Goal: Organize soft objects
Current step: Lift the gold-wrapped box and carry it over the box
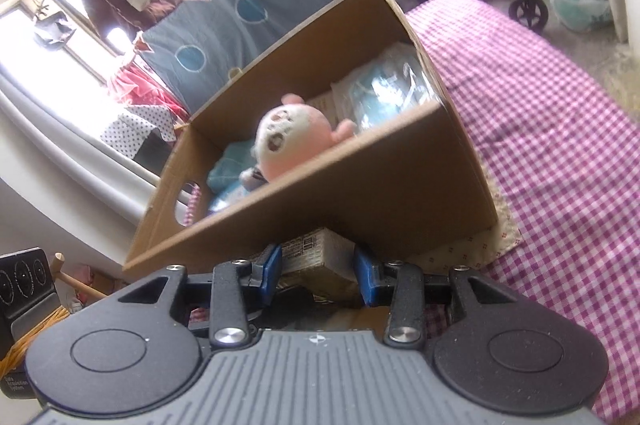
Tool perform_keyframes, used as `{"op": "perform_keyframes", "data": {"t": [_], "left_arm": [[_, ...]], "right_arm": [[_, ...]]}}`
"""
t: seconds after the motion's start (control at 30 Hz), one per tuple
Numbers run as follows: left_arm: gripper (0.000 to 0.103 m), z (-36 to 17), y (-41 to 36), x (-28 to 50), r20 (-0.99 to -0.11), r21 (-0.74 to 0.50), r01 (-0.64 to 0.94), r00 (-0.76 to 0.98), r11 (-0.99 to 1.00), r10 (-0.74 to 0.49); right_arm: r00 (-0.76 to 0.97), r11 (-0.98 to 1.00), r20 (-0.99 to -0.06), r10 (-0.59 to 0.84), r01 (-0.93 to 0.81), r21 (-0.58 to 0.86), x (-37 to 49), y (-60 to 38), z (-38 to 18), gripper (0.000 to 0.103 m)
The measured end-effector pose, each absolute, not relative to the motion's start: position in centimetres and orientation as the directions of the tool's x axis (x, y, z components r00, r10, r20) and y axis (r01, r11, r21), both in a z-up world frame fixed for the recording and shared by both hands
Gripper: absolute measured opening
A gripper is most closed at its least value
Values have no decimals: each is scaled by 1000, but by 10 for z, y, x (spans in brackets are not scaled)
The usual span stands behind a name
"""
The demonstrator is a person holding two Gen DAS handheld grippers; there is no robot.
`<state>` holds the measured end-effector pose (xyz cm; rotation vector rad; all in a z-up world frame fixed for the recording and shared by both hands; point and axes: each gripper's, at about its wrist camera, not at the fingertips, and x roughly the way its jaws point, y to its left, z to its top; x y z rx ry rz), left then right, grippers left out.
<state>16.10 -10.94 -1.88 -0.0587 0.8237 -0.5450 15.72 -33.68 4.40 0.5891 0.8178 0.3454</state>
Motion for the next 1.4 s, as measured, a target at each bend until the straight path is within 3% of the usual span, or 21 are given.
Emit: {"op": "perform_keyframes", "data": {"t": [0.37,0.7,0.87,1.13,1.4], "left_arm": [[59,47,-98,113,-531,-187,477,687,859,-497],[59,91,-84,131,-443,-100,422,792,901,-420],[59,84,-77,176,-525,-131,374,759,918,-384],[59,28,-57,249,-741,-326,270,522,906,-422],[60,-24,-44,292,-837,-476,120,244,871,-491]], "right_arm": [[757,796,-443,481,-165,582,111,-327,116,43],[754,784,-360,550,-316,535,152,-302,162,43],[661,763,-451,600,-303,571,210,-291,153,43],[360,761,-688,630,-111,639,298,-288,81,43],[47,789,-793,607,84,609,352,-289,14,43]]}}
